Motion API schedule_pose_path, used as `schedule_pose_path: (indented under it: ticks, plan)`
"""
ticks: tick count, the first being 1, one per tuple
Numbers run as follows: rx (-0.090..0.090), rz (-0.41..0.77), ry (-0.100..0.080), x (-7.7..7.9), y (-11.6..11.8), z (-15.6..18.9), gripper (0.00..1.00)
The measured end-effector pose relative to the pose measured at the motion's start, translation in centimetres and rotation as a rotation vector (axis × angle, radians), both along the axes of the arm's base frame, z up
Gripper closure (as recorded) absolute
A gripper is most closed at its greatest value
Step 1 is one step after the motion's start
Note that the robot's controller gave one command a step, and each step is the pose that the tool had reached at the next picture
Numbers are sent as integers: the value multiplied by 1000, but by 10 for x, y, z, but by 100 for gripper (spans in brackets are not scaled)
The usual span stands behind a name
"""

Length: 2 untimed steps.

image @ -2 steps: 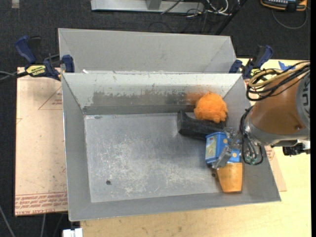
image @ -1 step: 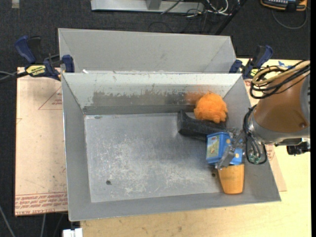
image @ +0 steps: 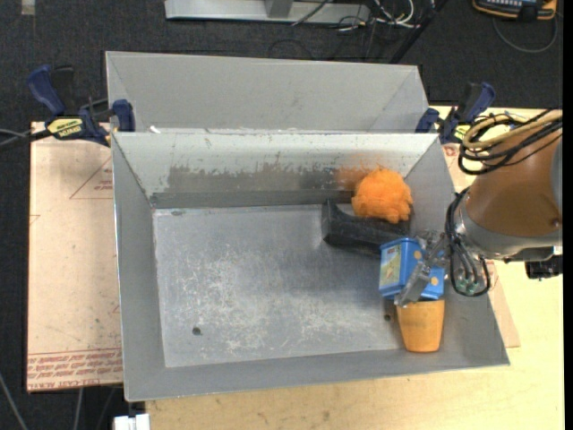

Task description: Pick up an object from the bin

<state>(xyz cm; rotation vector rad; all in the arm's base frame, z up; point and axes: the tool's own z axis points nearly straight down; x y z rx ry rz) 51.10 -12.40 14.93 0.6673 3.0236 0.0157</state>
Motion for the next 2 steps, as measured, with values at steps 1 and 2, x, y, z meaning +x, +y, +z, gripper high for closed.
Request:
schedule_pose_path:
  ticks: [1, 2]
  plan:
    - [-1, 1, -4, 1, 0, 11, 100]
    - [-1, 1, -5, 2, 0, 16, 100]
